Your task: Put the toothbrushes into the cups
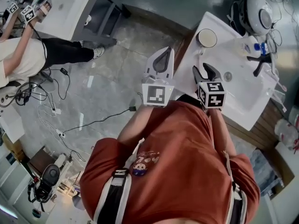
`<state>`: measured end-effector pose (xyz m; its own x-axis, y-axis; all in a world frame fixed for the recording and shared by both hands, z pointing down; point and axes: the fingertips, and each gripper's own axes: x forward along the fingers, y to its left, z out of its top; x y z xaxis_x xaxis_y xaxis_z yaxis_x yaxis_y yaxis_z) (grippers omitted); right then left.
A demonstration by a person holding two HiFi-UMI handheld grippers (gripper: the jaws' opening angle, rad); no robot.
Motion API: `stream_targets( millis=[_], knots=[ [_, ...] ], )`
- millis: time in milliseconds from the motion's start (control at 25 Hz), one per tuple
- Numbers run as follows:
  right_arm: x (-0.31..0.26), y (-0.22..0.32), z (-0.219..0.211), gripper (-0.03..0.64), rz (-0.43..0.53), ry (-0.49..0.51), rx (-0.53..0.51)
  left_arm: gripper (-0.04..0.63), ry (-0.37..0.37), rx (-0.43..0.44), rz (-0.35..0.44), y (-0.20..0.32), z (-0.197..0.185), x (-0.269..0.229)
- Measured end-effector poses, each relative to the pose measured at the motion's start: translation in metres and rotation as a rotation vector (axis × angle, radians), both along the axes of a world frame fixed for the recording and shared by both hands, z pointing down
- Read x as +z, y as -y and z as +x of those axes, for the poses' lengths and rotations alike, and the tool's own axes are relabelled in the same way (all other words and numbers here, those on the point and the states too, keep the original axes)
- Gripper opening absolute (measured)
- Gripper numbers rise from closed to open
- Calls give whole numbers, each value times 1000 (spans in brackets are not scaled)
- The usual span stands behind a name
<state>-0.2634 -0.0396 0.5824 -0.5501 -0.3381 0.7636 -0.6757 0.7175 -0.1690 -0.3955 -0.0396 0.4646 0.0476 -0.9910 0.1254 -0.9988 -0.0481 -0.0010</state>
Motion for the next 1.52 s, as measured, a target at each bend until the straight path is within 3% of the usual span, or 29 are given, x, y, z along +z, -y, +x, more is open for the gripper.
stream_targets(
  millis=[520, 680, 800, 1520],
  knots=[
    [39, -13, 5, 153, -168, -165, 5, 20, -29, -38, -28, -11, -18, 22],
    [42, -12, 9, 137, -178, -167, 11, 20, -29, -37, -43, -8, -16, 28],
    [40, -11, 9, 66, -186, -162, 12, 20, -31, -30, -45, -6, -15, 27],
    [33, -18, 14, 52, -197, -97, 0, 20, -23, 2, -32, -3, 3, 9]
  ],
)
